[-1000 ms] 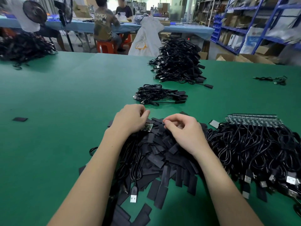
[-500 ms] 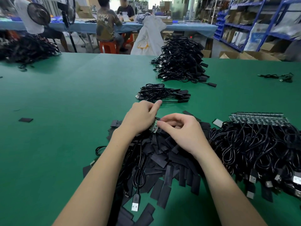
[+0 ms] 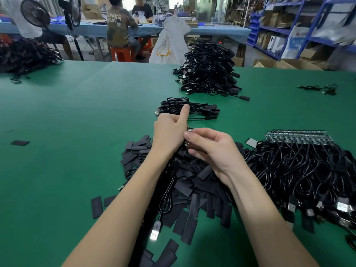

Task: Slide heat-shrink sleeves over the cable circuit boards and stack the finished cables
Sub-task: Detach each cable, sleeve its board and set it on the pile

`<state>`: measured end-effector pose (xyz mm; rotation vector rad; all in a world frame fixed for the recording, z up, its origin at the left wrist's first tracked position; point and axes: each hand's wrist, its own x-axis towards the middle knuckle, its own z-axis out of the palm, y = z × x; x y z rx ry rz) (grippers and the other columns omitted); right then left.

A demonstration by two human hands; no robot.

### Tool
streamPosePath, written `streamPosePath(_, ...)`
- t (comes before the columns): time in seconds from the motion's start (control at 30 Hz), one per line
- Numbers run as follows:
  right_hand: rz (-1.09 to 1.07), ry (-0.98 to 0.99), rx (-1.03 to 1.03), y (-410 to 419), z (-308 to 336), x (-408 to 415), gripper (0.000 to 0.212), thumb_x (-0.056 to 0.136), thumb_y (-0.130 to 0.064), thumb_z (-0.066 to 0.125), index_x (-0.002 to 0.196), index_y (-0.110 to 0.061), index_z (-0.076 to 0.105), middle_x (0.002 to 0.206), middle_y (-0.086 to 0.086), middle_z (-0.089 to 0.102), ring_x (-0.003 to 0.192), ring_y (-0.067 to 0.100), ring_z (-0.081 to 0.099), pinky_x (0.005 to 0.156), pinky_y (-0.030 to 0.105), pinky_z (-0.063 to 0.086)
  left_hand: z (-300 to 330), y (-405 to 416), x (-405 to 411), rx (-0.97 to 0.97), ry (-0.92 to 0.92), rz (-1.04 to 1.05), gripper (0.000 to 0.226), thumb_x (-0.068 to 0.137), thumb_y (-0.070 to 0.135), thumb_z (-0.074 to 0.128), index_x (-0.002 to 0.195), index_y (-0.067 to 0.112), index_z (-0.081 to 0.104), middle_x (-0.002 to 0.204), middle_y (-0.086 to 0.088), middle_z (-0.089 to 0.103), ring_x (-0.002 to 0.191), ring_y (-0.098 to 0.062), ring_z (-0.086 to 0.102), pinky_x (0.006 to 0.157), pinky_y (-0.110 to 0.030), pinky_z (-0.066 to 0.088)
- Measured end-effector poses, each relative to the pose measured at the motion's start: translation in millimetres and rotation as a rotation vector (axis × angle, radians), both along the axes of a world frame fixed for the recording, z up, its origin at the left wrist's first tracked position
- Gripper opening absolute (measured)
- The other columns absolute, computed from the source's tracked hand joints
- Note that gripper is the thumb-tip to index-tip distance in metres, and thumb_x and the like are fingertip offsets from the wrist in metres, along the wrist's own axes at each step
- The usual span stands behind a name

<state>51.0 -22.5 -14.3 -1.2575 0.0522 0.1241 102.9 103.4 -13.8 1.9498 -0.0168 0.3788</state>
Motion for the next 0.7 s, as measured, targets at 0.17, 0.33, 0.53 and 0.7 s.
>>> streamPosePath(0.17, 0.032, 0.074, 0.101, -5, 0, 0, 0.011, 0.074, -0.004, 0.082, 0.079, -0.008, 0.073, 0.076, 0.002, 0.073, 0.066, 0.007, 0.067, 0.066, 0.018, 0.057, 2, -9, -5, -0.102, 0.089, -0.049, 0.066, 0.102, 0.051, 0.048, 0.048, 0.021, 0.027, 0.04, 0.009, 0.025, 0.042, -0.013, 0.024, 0.047, -0.03, 0.023)
streamPosePath(0.33, 0.069, 0.104, 0.179, -8, 1, 1, 0.017, 0.062, -0.006, 0.08, 0.075, -0.006, 0.069, 0.07, 0.003, 0.07, 0.059, 0.007, 0.063, 0.062, 0.018, 0.057, 3, -14, -8, -0.192, 0.18, -0.12, 0.058, 0.105, 0.045, 0.046, 0.055, 0.021, 0.028, 0.04, 0.014, 0.022, 0.036, -0.006, 0.021, 0.036, -0.018, 0.019)
streamPosePath(0.53, 0.08, 0.122, 0.27, -3, 0, 1, 0.009, 0.063, -0.008, 0.08, 0.07, -0.009, 0.075, 0.071, 0.003, 0.071, 0.06, 0.008, 0.064, 0.059, 0.019, 0.056, 4, -13, -4, -0.331, 0.359, -0.17, 0.063, 0.104, 0.05, 0.045, 0.046, 0.025, 0.042, 0.053, 0.006, 0.037, 0.048, -0.01, 0.037, 0.052, -0.02, 0.034)
streamPosePath(0.7, 0.042, 0.06, 0.097, -10, 0, 1, 0.01, 0.074, -0.014, 0.084, 0.079, -0.017, 0.076, 0.077, -0.001, 0.074, 0.068, 0.009, 0.068, 0.065, 0.021, 0.057, -1, 10, 2, -0.138, 0.144, -0.041, 0.073, 0.106, 0.052, 0.038, 0.042, 0.017, 0.049, 0.039, 0.003, 0.045, 0.04, -0.013, 0.044, 0.047, -0.02, 0.035)
